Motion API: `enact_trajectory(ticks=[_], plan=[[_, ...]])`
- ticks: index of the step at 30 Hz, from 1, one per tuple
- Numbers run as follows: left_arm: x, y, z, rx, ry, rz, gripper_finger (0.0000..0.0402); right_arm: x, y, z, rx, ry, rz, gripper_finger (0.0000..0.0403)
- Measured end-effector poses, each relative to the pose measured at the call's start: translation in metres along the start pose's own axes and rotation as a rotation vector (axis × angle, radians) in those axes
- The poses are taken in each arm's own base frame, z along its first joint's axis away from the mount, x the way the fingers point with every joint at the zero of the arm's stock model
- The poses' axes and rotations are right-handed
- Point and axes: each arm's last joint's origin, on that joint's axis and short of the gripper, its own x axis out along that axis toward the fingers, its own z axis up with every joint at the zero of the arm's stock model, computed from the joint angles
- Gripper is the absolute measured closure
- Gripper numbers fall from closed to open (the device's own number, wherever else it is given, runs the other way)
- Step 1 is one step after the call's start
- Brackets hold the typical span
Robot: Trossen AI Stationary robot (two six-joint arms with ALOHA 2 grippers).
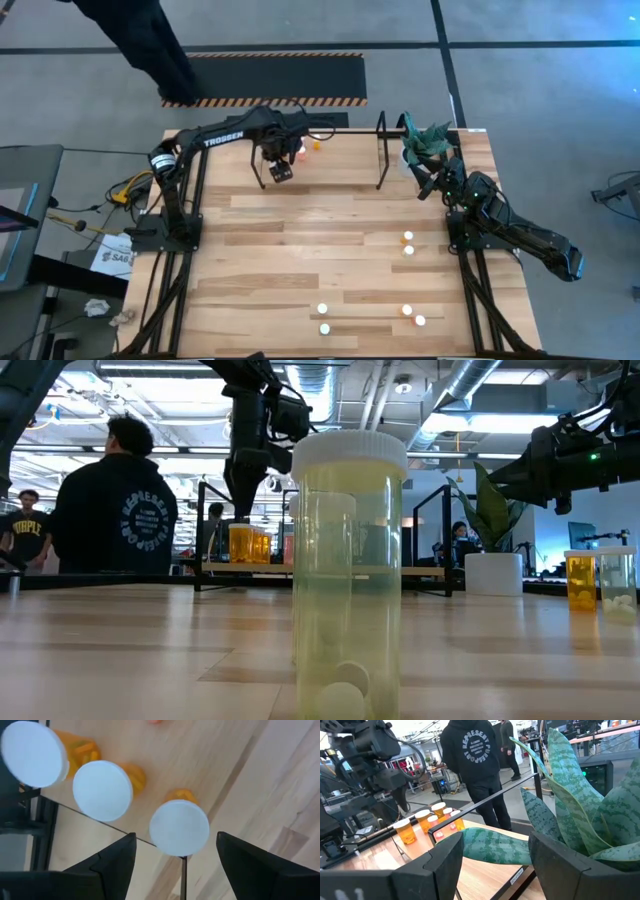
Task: Pick and place medicine bottles onto shelf by color
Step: Put the middle yellow pill bottle on the shelf
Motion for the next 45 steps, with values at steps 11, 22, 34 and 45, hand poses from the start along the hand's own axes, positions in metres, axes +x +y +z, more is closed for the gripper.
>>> enact_trajectory(ticks=[11,22,34,45], plan=[[-0.05,-0.022,0.009,0.122,-0.118,0.001,0.0138,0.0,0.0,0.0,0.0,0.0,0.0,0.0154],[-0.074,-0.113,0.014,0.302,-0.304,-0.035,0.0138,0.0,0.0,0.0,0.0,0.0,0.0,0.0154],[-0.071,-0.208,-0.012,0.426,-0.414,0.057,0.0139,0.0,0.0,0.0,0.0,0.0,0.0,0.0154],[-0.058,-0.294,-0.062,0.643,-0.471,-0.041,0.0139,0.0,0.0,0.0,0.0,-0.001,0.0,0.0154]])
